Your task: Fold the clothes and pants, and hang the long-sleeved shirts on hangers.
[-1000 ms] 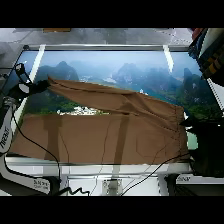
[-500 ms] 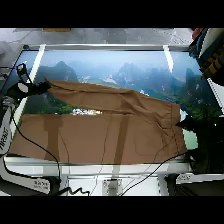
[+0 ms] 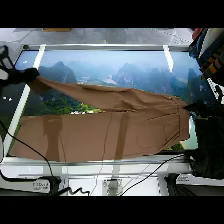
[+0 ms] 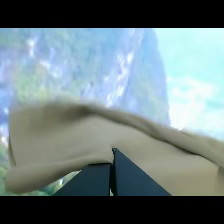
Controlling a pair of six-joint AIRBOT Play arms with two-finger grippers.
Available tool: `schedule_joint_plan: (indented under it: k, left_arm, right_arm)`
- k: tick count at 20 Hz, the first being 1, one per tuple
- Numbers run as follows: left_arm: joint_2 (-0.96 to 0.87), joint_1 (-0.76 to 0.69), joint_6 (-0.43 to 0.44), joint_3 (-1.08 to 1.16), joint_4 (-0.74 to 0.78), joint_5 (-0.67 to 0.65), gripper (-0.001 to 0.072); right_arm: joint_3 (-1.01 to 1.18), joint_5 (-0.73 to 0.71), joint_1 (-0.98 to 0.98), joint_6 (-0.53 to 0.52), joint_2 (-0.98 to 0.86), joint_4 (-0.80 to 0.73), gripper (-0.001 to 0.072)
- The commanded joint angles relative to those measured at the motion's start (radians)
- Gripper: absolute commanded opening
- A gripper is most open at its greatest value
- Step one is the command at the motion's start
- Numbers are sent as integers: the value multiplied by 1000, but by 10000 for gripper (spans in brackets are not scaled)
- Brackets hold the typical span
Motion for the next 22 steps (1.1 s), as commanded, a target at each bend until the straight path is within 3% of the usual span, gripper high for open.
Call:
schedule_joint_plan:
  k: [1,4,7,10,13,16,22]
  left_arm:
    - [22,36,-4,121,0,-149,11]
    - [20,61,51,141,21,-276,11]
    - [-3,68,55,138,184,-450,12]
    - [-53,68,55,136,319,-589,12]
    - [-128,67,55,123,317,-649,13]
    - [-211,52,55,124,318,-624,12]
    - [-220,7,53,253,318,-309,12]
  right_arm:
    - [18,10,0,14,35,7,27]
    - [18,13,0,35,36,5,27]
    - [18,13,0,40,36,-42,27]
    - [18,-2,0,99,35,-211,27]
    - [18,-5,0,159,35,-357,27]
    - [11,-15,0,167,35,-367,27]
    - [6,-21,1,167,35,-360,27]
